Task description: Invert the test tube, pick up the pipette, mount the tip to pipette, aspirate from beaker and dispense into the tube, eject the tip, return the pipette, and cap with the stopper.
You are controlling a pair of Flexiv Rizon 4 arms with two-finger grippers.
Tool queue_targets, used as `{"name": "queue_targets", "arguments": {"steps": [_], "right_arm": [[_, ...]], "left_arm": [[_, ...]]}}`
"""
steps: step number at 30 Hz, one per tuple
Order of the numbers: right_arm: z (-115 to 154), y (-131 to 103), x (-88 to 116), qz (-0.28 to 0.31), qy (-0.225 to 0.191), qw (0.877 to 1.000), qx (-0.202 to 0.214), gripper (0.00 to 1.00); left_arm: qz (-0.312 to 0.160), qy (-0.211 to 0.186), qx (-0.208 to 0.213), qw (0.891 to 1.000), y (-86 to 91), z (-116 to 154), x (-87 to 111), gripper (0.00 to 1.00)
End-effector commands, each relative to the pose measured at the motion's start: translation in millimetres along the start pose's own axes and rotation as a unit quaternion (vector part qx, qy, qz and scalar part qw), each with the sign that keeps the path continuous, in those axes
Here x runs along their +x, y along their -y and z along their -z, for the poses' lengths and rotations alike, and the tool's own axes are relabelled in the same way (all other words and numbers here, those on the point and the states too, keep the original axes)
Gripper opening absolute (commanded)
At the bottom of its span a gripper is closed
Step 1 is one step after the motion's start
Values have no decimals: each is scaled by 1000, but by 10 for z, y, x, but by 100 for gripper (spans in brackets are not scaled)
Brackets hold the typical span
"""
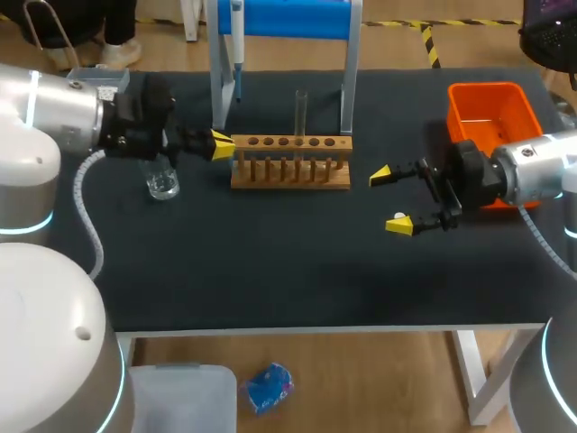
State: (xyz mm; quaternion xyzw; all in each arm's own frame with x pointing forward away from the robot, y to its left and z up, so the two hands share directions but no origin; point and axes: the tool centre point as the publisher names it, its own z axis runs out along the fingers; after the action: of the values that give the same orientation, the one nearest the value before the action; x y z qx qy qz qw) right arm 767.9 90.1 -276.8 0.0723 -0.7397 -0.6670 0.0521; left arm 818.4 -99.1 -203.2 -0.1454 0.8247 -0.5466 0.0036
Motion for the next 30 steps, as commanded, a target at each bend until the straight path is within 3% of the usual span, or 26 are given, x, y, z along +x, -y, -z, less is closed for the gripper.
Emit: {"name": "queue_targets", "arguments": {"steps": [1, 5, 10, 23, 30], "right_arm": [[-202, 68, -3, 0, 4, 1000, 4, 100], [-305, 102, -28, -2, 20, 1000, -15, 100], [-401, 95, -57, -2, 9, 1000, -24, 100], [-401, 95, -57, -2, 9, 1000, -24, 100], [-597, 100, -194, -2, -4, 1000, -29, 100]], "left_arm": [[-3, -5, 0, 1000, -65, -321, 32, 0], [-18, -16, 13, 1000, -37, -466, 177, 0], [-29, -35, 4, 999, 3, -631, 322, 0], [-29, -35, 4, 999, 3, -631, 322, 0], [-24, -45, 11, 999, -33, -853, 294, 0]]}}
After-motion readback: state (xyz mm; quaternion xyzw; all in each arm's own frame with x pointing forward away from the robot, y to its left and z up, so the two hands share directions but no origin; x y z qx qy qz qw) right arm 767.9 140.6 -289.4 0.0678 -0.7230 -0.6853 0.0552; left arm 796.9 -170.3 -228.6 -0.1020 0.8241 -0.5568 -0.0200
